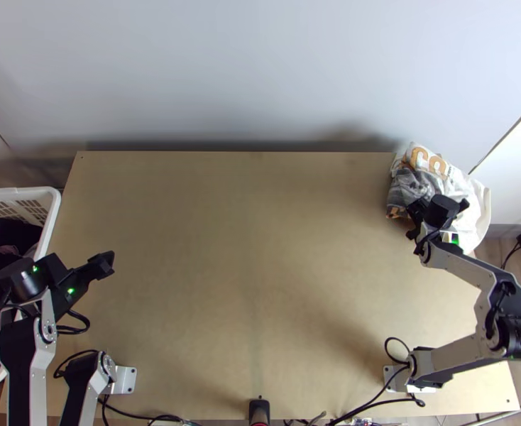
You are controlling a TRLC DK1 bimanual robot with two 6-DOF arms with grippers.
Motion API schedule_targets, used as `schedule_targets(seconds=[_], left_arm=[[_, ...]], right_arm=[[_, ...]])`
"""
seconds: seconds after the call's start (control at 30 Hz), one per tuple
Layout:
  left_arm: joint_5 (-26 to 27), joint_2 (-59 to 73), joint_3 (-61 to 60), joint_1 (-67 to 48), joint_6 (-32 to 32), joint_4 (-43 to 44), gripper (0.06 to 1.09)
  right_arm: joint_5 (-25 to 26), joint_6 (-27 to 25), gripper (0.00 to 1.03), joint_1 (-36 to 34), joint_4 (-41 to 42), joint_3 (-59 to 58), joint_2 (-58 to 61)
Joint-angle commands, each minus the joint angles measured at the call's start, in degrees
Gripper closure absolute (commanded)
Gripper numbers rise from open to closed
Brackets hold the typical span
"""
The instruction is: Fold the t-shirt
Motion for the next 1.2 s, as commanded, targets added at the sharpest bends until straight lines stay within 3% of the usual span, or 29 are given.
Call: schedule_targets(seconds=[0.0, 0.07, 0.23, 0.37, 0.5, 0.67, 0.87, 1.0, 1.17], left_arm=[[0.01, -2.82, -1.04, 0.10, 0.49, -1.17, 0.11], [0.01, -3.08, -1.92, 0.01, 0.84, -0.90, 0.11], [0.01, -2.56, -2.45, -0.34, 0.93, 1.56, 0.11], [0.01, -1.41, -2.53, -1.04, 0.93, 3.40, 0.11], [0.09, -1.76, -3.59, -2.53, 1.54, 4.55, 0.11], [0.01, -2.29, -4.73, -2.89, 1.81, 5.69, 0.11], [0.01, -2.64, -6.31, -2.80, 2.34, 5.87, 0.11], [0.01, -5.28, -7.63, -2.80, 4.62, 5.78, 0.11], [2.03, -7.92, -7.63, -5.00, 6.64, 4.37, 0.11]], right_arm=[[-0.36, 9.03, 0.60, -2.42, -1.94, 3.07, 1.95], [-0.45, 12.46, 0.37, -2.42, -3.70, 3.15, -0.25], [-2.03, 21.60, 0.05, 0.04, -6.95, 1.92, -6.31], [-2.56, 28.72, 0.04, 2.50, -8.97, 1.31, -10.97], [-2.82, 36.72, 0.04, 6.28, -16.88, 0.52, -18.17], [-2.91, 39.70, 0.04, 12.52, -18.99, -6.51, -27.32], [-3.00, 44.80, 0.04, 11.91, -29.45, -7.57, -31.45], [-4.67, 52.71, 0.04, 11.99, -39.12, -8.10, -39.27], [-4.58, 56.93, 0.04, 11.29, -40.61, -10.73, -53.33]])
